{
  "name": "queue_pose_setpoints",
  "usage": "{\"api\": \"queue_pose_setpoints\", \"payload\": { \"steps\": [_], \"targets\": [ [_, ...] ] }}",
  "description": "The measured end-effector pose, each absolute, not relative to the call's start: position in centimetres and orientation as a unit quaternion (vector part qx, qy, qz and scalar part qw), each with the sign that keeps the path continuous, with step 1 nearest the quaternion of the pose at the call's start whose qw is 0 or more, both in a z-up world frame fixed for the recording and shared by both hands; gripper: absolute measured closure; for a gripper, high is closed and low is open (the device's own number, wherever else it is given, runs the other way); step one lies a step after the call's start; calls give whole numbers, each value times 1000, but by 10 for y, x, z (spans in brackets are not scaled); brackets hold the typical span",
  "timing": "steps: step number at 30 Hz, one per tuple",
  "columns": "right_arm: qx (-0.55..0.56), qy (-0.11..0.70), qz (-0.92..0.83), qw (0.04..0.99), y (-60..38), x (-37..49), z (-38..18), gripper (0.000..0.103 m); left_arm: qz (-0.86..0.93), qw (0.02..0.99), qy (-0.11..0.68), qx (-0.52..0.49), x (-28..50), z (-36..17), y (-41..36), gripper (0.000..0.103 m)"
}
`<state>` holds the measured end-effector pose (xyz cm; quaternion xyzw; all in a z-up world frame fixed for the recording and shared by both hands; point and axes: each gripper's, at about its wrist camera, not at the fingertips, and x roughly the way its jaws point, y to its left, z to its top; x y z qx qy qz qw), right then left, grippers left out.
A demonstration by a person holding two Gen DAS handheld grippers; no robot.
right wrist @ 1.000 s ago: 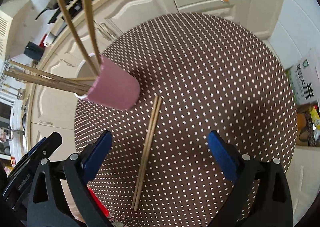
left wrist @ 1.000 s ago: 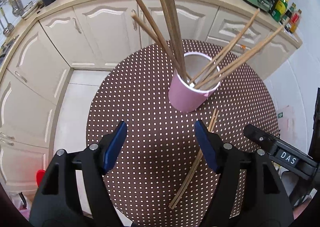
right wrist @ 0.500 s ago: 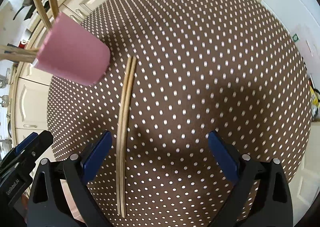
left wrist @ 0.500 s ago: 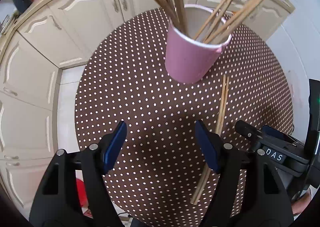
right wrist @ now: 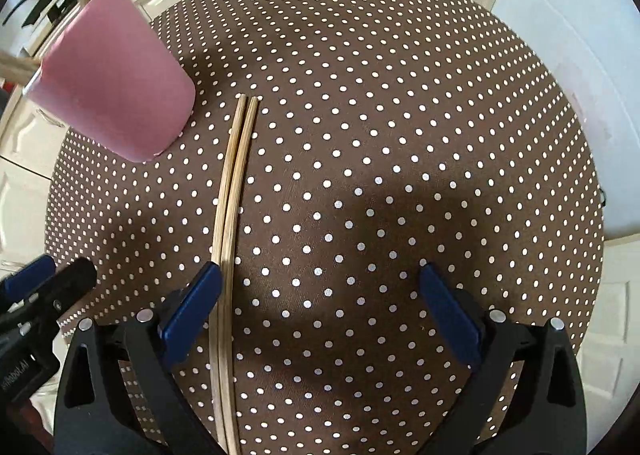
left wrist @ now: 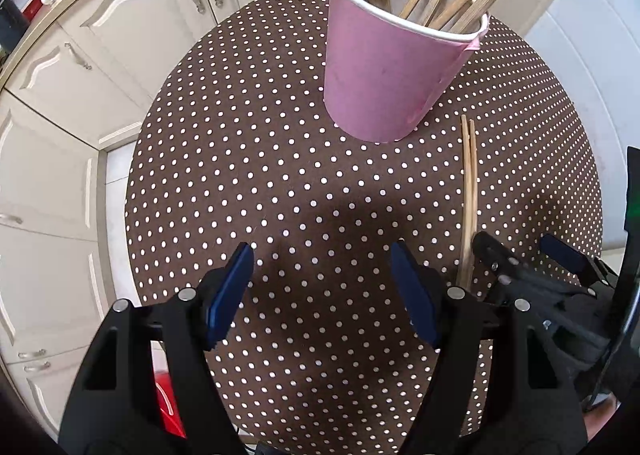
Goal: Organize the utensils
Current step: 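Move both grippers back down to the remaining chopsticks, then close the right gripper on a chopstick while the left gripper grasps another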
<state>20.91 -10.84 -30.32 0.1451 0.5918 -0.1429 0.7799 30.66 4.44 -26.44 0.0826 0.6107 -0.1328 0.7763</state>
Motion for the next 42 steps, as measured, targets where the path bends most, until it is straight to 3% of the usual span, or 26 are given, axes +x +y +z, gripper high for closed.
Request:
{"api": "queue_pose_setpoints", "payload": {
  "steps": [14,17,23,24,30,35,42],
  "targets": [
    [134,566,-162,797,-96,211,-294,15,-146,768,617,84,331,-280,45,33],
    [122,570,-153,798,-92,216,-293,22,-144,768,620,79,327,-280,47,33],
    [63,564,-119,815,-70,224,-290,54,-142,766,624,63,328,-281,56,33],
    [63,563,-111,816,-68,223,-287,64,-142,765,625,59,328,-281,56,33],
    [121,563,-86,813,-92,219,-282,91,-137,756,638,46,327,-285,54,33],
    [200,571,-48,795,-121,220,-282,99,-146,753,640,36,323,-283,35,33],
    [221,593,6,774,-160,221,-275,100,-148,759,632,47,314,-281,6,33]
  ]
}}
